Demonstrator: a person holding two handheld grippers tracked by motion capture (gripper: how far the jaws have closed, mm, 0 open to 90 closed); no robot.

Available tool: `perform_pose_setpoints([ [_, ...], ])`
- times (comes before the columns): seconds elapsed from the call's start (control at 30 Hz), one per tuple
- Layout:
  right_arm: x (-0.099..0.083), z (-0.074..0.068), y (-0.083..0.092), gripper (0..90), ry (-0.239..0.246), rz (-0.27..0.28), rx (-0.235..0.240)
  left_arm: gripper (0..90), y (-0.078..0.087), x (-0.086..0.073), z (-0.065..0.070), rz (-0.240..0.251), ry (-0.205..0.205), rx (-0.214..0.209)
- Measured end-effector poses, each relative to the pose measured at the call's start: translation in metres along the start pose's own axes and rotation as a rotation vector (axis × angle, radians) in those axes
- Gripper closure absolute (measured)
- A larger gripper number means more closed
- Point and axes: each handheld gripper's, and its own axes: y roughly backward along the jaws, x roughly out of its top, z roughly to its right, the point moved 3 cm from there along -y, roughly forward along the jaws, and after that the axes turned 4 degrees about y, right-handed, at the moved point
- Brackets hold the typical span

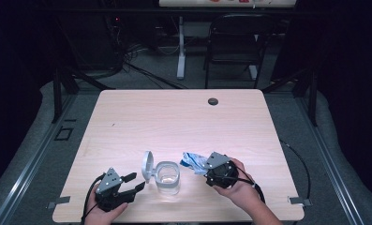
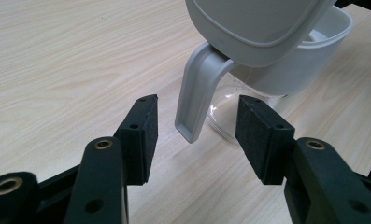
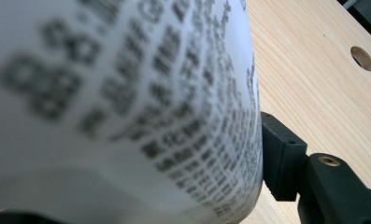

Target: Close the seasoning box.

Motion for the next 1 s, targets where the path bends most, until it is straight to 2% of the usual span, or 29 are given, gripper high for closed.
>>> perform_pose_setpoints([
  [0.23,0.005,0.001,0.001,44.7,0.029,-0.006,-0.015,50.1,-0.002,0.0,0.002,0.003,-0.005,-0.003],
  [0.43,0.008,0.0,0.002,44.7,0.06,-0.015,-0.024,52.6,-0.006,-0.002,0.002,-0.014,-0.009,0.0],
  [0.6,0.01,0.0,-0.001,44.7,0.088,-0.032,-0.038,53.0,-0.014,-0.002,0.004,-0.034,-0.031,-0.007],
  [0.8,0.012,-0.003,-0.005,44.7,0.106,-0.032,-0.04,55.1,-0.025,0.0,0.004,-0.03,-0.025,0.022],
  [1.0,0.014,-0.004,-0.007,44.7,0.141,-0.053,-0.071,58.4,-0.031,0.001,0.005,-0.034,-0.02,0.039],
])
